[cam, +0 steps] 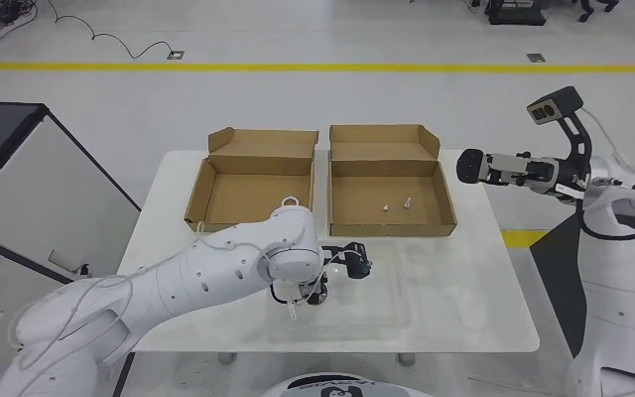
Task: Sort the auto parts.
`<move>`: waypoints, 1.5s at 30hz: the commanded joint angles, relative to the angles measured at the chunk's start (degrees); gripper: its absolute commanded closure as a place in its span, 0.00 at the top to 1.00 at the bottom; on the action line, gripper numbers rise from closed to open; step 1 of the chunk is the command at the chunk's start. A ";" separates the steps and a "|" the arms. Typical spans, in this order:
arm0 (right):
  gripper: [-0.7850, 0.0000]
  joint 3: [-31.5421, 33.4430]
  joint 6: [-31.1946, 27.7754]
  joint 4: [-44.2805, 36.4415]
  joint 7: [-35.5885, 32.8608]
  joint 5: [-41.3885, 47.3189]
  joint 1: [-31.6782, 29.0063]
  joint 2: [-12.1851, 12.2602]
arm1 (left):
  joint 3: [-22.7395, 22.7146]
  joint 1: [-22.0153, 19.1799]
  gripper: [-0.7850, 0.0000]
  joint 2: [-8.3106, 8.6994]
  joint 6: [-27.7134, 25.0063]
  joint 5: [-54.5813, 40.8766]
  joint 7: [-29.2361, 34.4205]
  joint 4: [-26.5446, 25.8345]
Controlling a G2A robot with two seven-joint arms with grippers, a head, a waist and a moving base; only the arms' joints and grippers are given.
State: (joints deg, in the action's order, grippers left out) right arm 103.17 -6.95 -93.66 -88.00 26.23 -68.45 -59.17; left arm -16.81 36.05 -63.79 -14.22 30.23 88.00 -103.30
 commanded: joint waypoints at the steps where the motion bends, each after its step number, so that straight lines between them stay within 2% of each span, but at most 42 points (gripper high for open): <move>1: 1.00 0.00 0.00 0.00 0.00 0.00 0.00 0.00 | -0.64 -0.43 0.00 0.90 -0.08 -0.65 0.00 -1.46; 8: 1.00 0.00 0.00 0.00 0.00 0.00 0.00 0.00 | -5.60 -0.58 0.00 4.55 -2.67 -3.62 -0.61 -6.25; 17: 1.00 0.00 0.00 0.00 0.00 0.00 0.00 0.00 | -12.02 0.79 0.00 10.52 -11.95 -6.66 -9.89 -8.03; 23: 1.00 0.00 0.00 0.00 0.00 0.00 0.00 0.00 | -17.49 2.25 0.00 15.24 -20.95 -9.84 -18.88 -7.32; 27: 1.00 0.00 0.00 0.00 0.00 0.00 0.00 0.00 | -20.60 3.73 0.00 18.48 -28.71 -11.81 -26.64 -5.60; 34: 1.00 0.00 0.00 0.00 0.00 0.00 0.00 0.00 | -22.64 5.48 0.00 23.26 -40.64 -10.20 -38.57 -2.86; 37: 1.00 0.00 0.00 0.00 0.00 0.00 0.00 0.00 | -22.92 5.75 0.00 24.74 -43.78 -9.06 -41.72 -1.92; 41: 1.00 0.00 0.00 0.00 0.00 0.00 0.00 0.00 | -23.38 6.00 0.00 26.12 -43.78 -9.52 -41.72 -2.79; 45: 1.00 0.00 0.00 0.00 0.00 0.00 0.00 0.00 | -23.38 6.00 0.00 26.12 -43.78 -9.52 -41.72 -2.79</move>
State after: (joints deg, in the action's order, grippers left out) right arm 103.17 -6.95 -93.66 -88.00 26.23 -68.45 -59.17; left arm -40.20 42.06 -37.65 -58.00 20.68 46.29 -106.12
